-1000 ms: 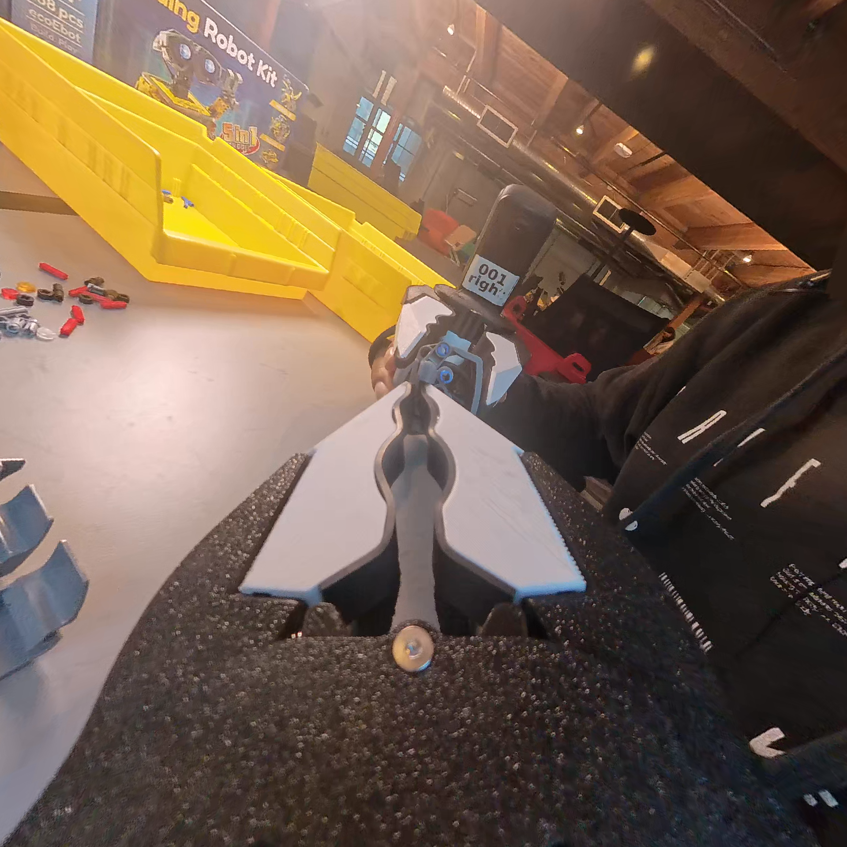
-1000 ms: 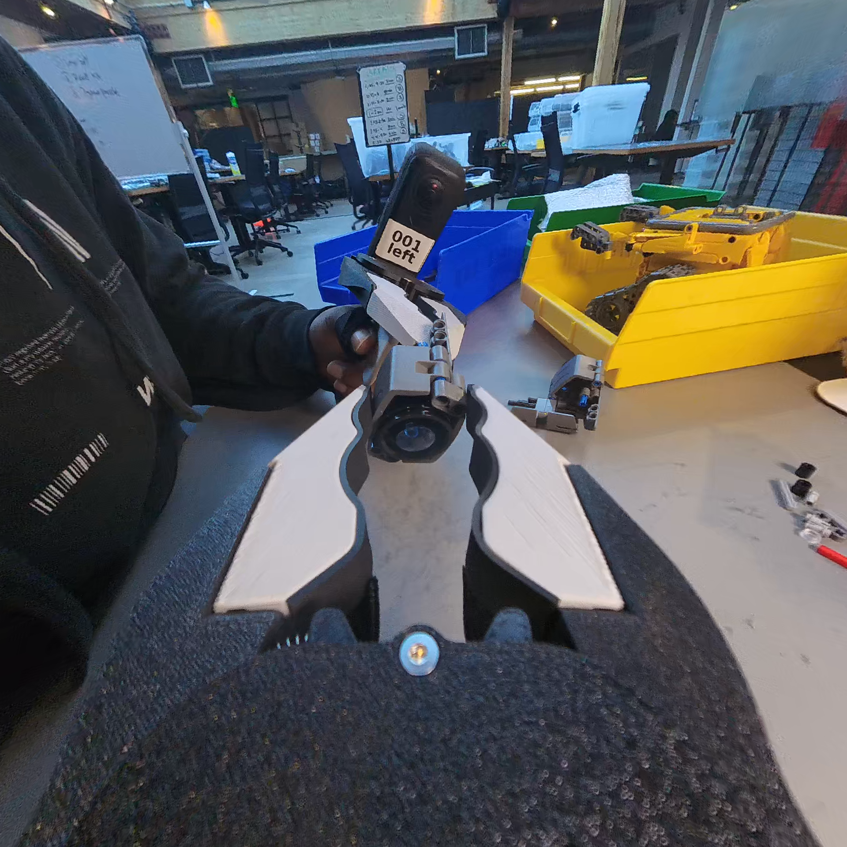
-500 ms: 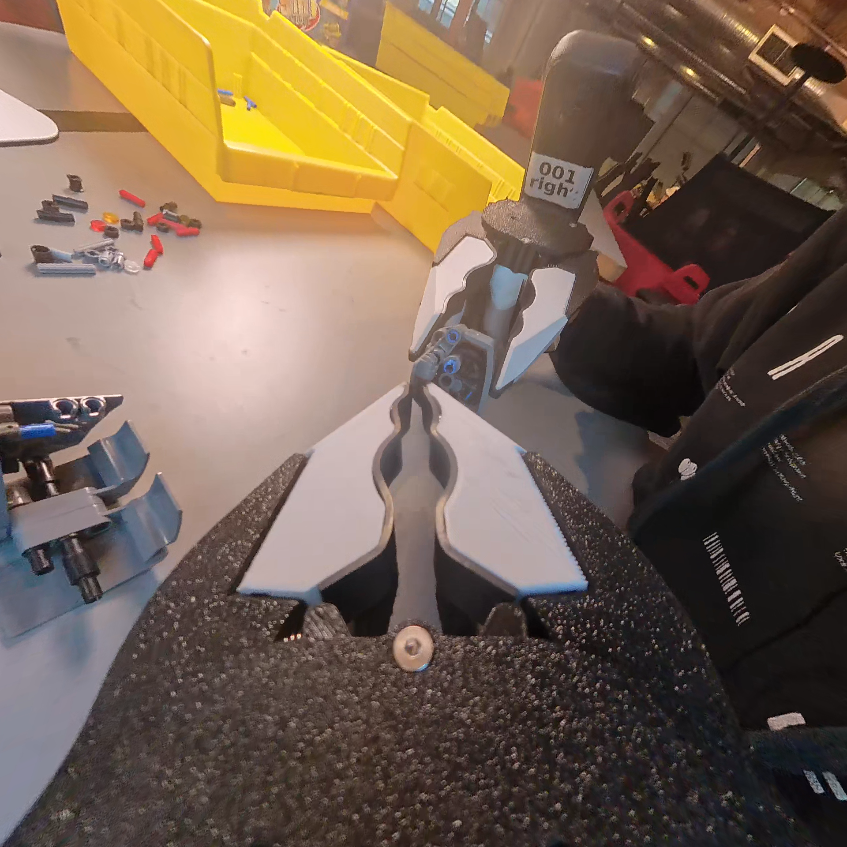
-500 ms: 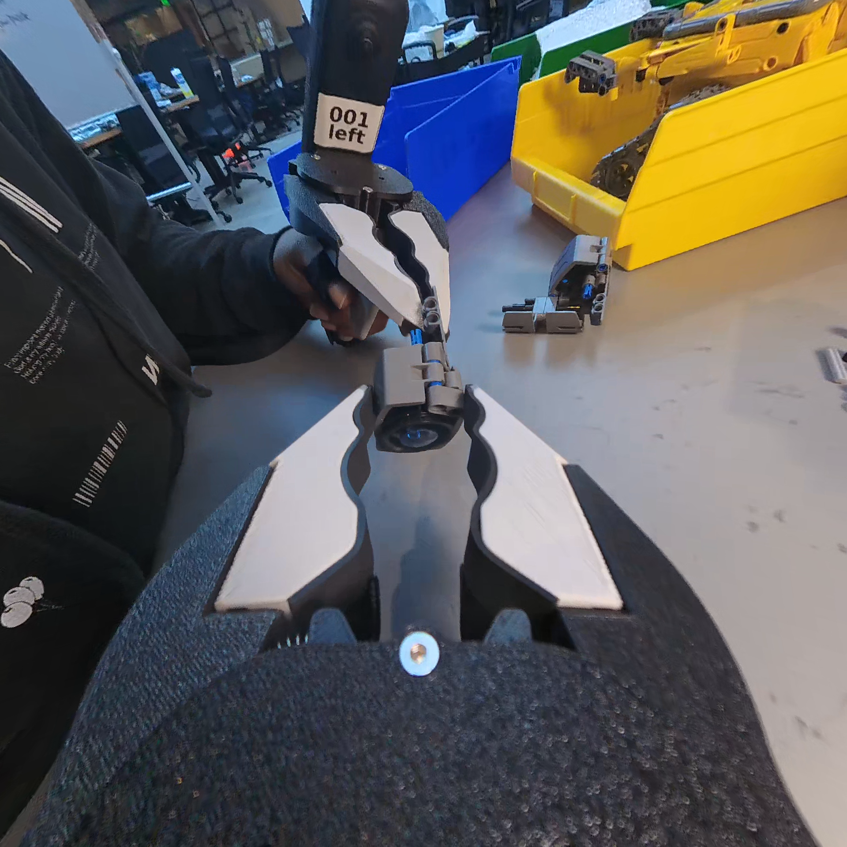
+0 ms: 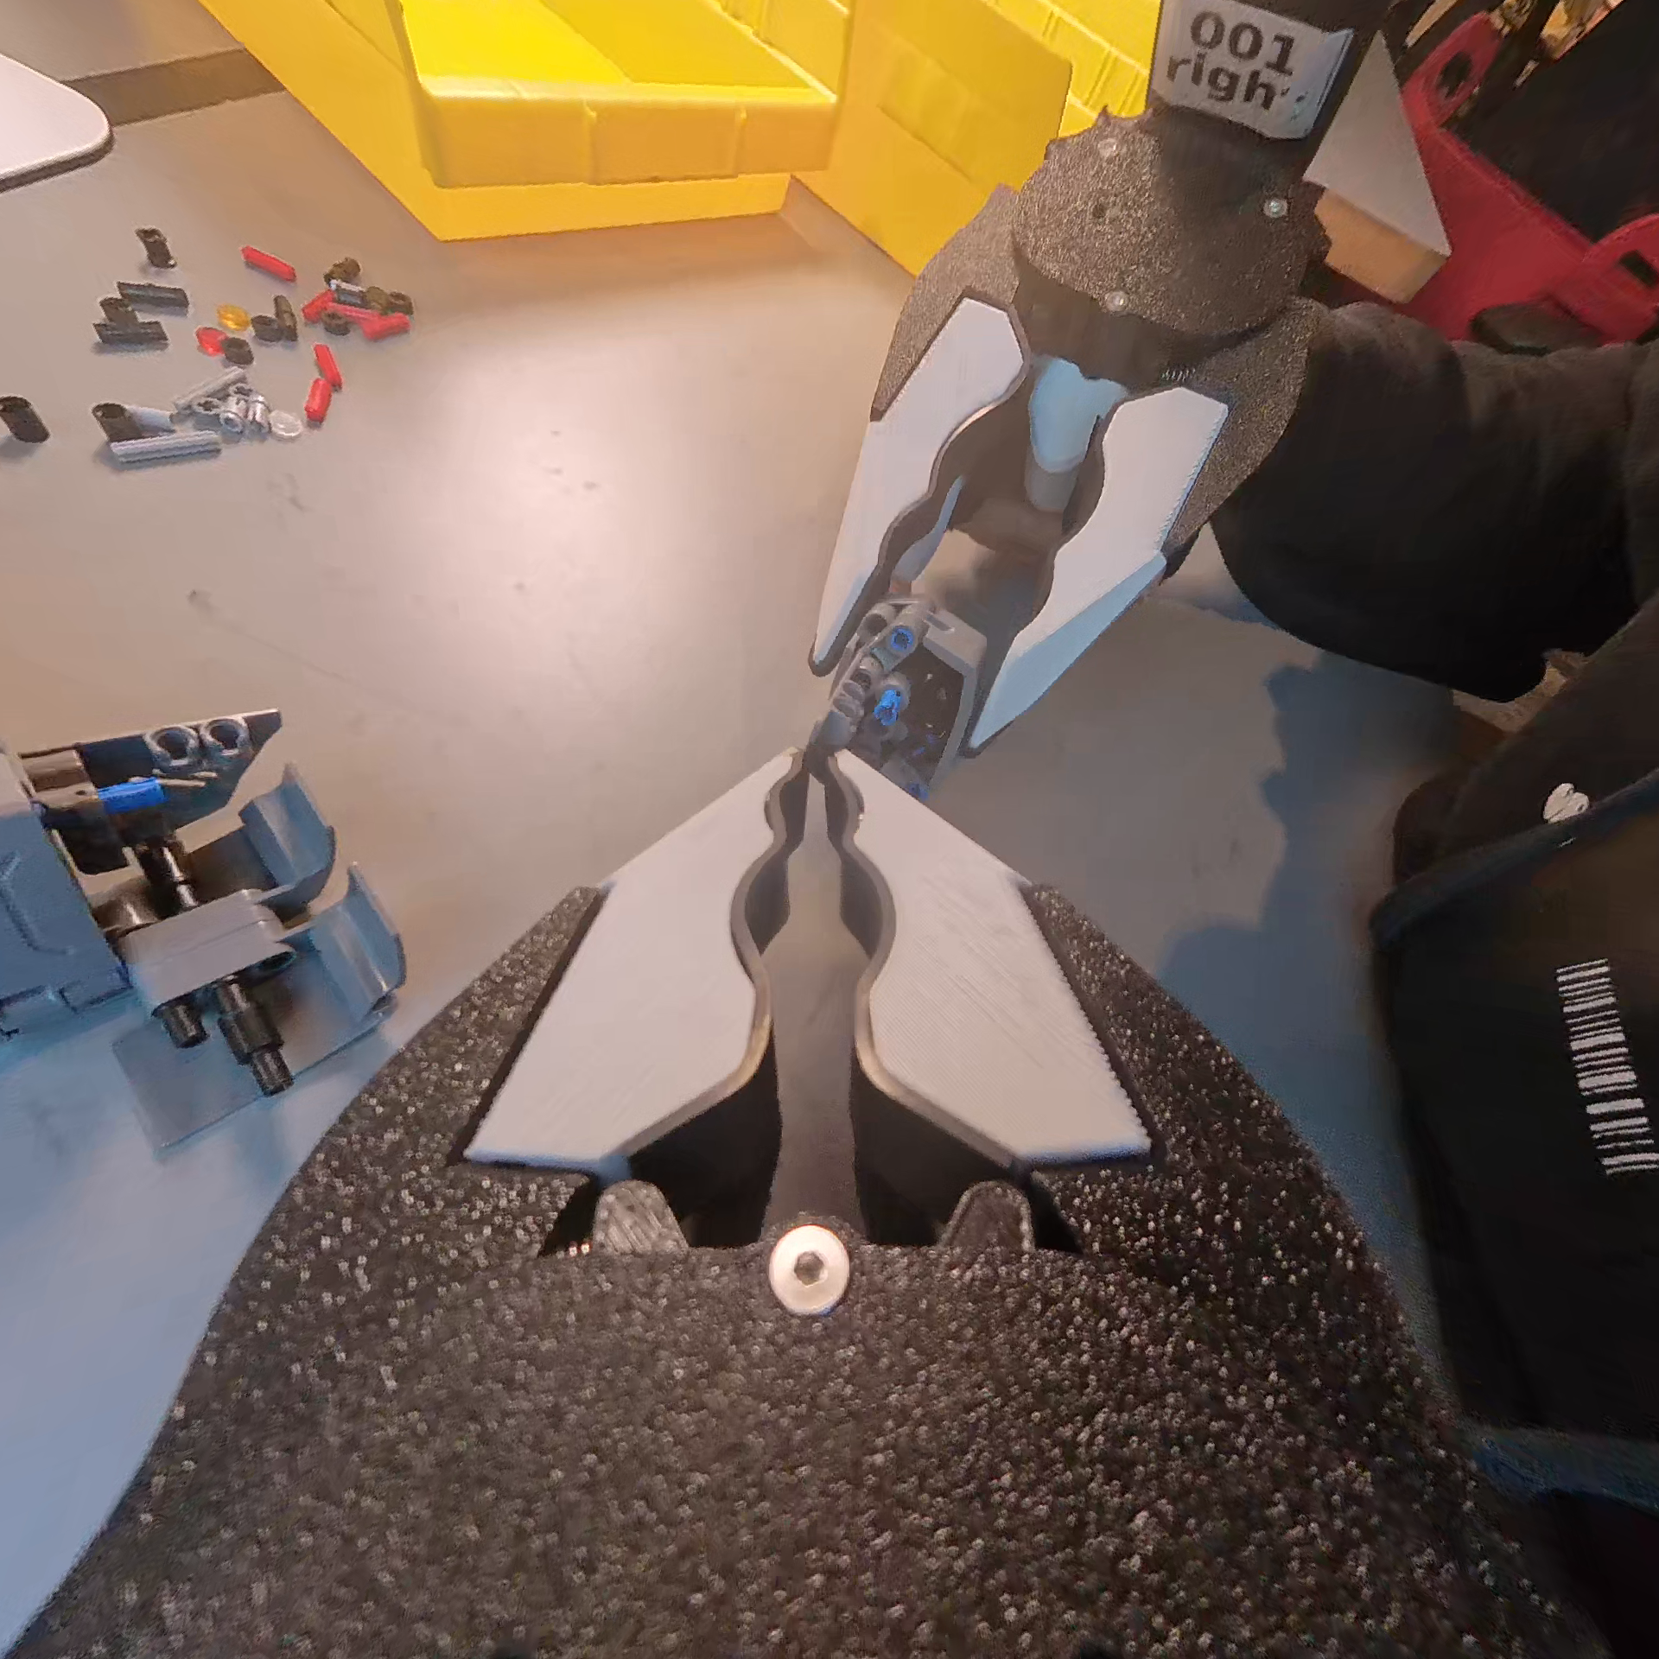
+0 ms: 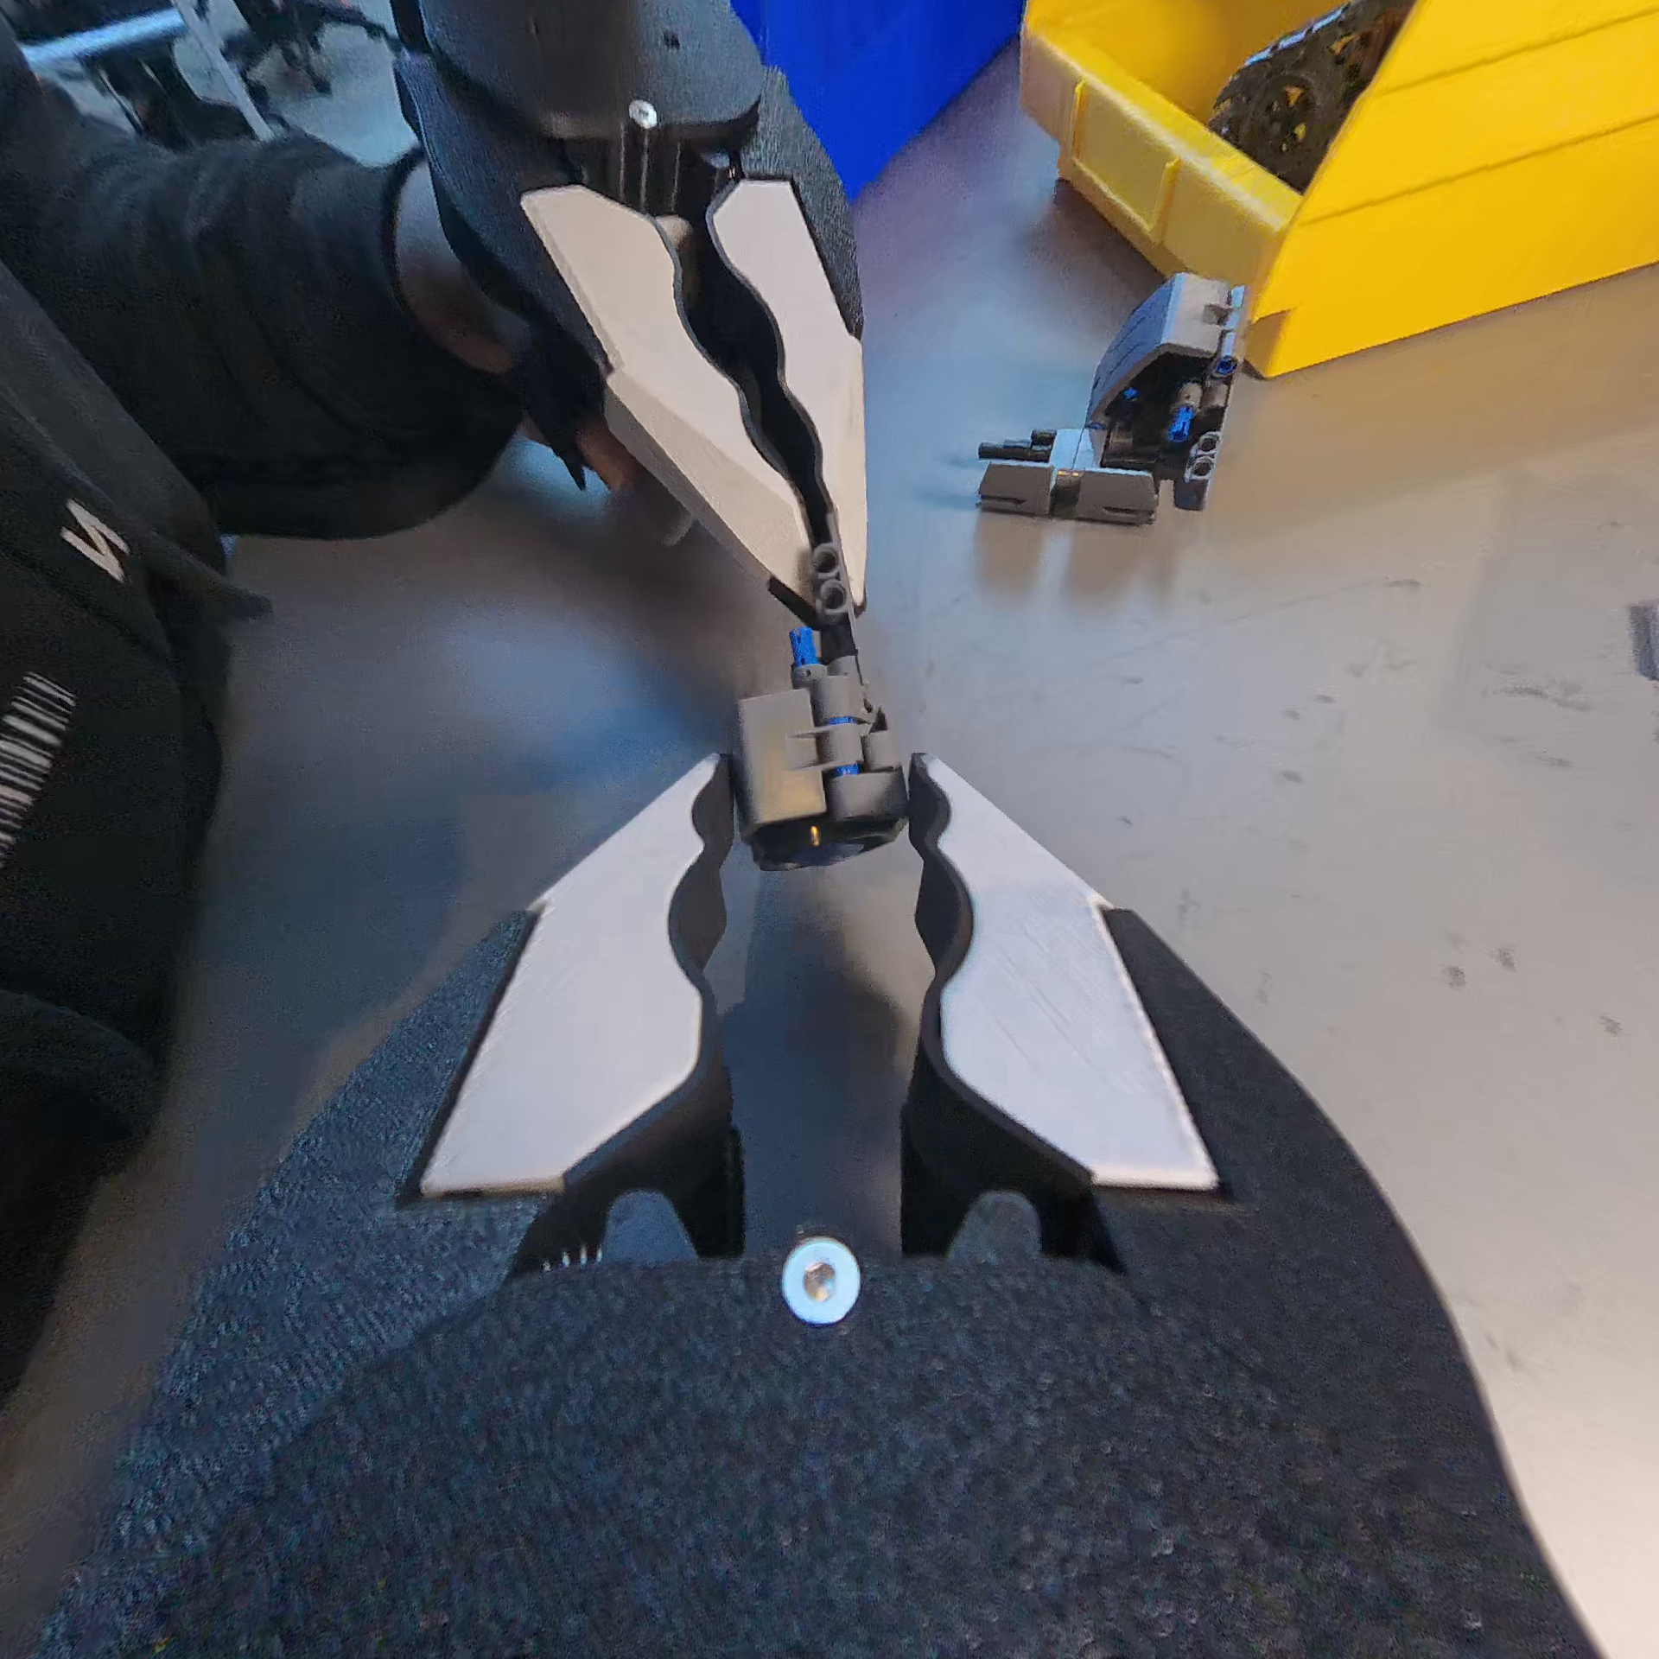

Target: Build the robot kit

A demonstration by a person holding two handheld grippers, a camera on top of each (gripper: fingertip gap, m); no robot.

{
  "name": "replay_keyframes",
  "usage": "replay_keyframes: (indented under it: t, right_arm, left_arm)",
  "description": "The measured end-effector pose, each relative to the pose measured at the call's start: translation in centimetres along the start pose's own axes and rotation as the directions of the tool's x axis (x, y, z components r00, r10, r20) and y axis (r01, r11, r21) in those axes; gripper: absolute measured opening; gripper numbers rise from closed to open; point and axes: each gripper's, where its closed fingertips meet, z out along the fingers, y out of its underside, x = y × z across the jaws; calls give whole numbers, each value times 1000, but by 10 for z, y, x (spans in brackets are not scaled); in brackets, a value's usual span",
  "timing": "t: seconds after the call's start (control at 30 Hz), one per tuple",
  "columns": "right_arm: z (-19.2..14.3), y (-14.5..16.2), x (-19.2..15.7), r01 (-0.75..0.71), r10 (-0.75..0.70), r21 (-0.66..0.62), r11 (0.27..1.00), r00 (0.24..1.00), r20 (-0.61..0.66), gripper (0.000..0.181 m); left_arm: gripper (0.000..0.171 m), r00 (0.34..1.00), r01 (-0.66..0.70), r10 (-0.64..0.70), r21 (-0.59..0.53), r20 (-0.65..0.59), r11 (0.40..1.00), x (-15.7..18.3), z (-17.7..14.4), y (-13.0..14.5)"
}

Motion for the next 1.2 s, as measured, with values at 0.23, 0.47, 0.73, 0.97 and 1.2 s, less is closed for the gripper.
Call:
replay_keyframes:
  t: [0.23,0.47,0.73,0.97,1.2]
  right_arm:
    - [7,9,2,135,-139,-82,987,989,-43,36]
    - [12,5,-3,163,-162,-99,982,987,18,35]
    - [-12,-7,24,114,-116,-31,993,988,-99,36]
    - [-19,-3,29,93,-94,-12,996,987,-129,36]
    - [-23,-2,25,97,-96,1,995,987,-126,36]
  left_arm:
    - [2,997,-71,72,-41,23,997,0,2,6]
    - [2,988,-154,154,-18,22,988,4,0,2]
    - [44,895,-115,65,88,442,989,-86,-69,-25]
    - [55,872,19,-10,-15,489,1000,-123,-62,3]
    - [39,901,139,-122,-10,415,990,-138,-42,5]
